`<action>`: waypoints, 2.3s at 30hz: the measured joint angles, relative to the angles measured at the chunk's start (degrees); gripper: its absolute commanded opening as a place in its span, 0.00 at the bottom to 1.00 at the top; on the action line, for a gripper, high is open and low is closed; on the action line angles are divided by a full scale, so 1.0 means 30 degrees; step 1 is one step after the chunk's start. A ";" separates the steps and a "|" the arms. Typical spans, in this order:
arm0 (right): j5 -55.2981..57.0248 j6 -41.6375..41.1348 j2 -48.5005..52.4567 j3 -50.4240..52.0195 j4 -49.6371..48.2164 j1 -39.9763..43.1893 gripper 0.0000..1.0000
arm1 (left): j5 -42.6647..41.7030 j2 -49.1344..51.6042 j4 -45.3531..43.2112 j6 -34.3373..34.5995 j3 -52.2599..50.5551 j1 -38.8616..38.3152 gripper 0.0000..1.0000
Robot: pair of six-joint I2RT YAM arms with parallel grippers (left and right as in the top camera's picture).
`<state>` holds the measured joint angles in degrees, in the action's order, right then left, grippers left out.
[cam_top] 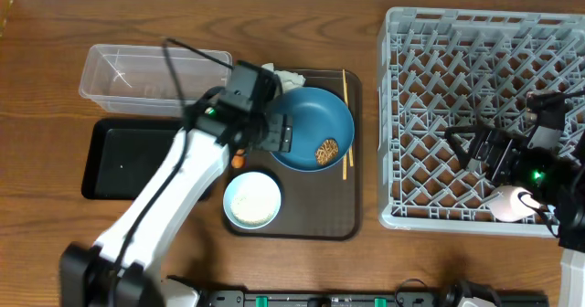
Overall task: Sort waste into correct bins and load items into the dishwasher rack
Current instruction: 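Grasp the teal bowl rim with the left gripper, then lift the teal bowl left and tip it over the black tray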
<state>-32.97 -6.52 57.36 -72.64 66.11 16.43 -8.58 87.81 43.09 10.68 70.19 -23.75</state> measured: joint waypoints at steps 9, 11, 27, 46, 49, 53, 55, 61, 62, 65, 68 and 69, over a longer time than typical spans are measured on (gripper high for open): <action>0.0860 0.0044 0.0000 0.0000 0.0481 0.0000 0.97 | 0.1100 0.3869 -0.2040 0.0095 0.0000 0.0000 0.78; 0.0947 0.0044 0.0000 0.0000 0.0474 0.0000 0.97 | 0.1224 0.4670 -0.2470 0.0175 0.0000 0.0000 0.76; 0.1013 0.0182 0.0000 0.0000 0.0525 0.0000 0.97 | 0.0714 0.7213 -0.4160 0.2011 0.0007 0.1508 0.23; 0.1523 0.0240 0.0000 0.0000 0.0619 0.0000 0.96 | -0.1479 0.7599 -0.3898 0.1785 0.0408 0.1741 0.06; 0.1661 0.0240 0.0000 0.0000 0.0612 0.0000 0.96 | -0.2033 0.6951 -0.3293 0.1362 0.0393 0.1887 0.06; 0.1829 0.0233 0.0000 0.0000 0.0605 0.0000 0.96 | -0.2135 0.4889 -0.1756 0.0466 0.0372 0.2266 0.06; 0.1872 0.0240 0.0000 0.0000 0.0612 0.0000 0.96 | -0.1945 0.3577 -0.0823 0.0131 0.0372 0.2535 0.06; 0.1894 0.0240 0.0000 0.0000 0.0612 0.0000 0.95 | 0.0408 -0.0561 0.2280 -0.0321 0.0379 0.4007 0.06; 0.1902 0.0240 0.0000 0.0000 0.0612 0.0000 0.96 | 0.1107 -0.1166 0.2900 -0.0372 0.0379 0.4291 0.06; 0.1931 0.0240 0.0000 0.0000 0.0605 0.0000 0.95 | 0.4189 -0.3060 0.4670 -0.0532 0.0372 0.5173 0.06; 0.1938 0.0240 0.0000 0.0000 0.0605 0.0000 0.96 | 0.7176 -0.4371 0.5544 -0.0561 0.0372 0.5880 0.06; 0.1938 0.0240 0.0000 0.0000 0.0605 0.0000 0.95 | 0.8109 -0.4707 0.5690 -0.0495 0.0372 0.6098 0.06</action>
<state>-27.16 -5.80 57.36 -72.64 67.92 16.43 15.75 73.69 60.16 9.19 71.31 -5.45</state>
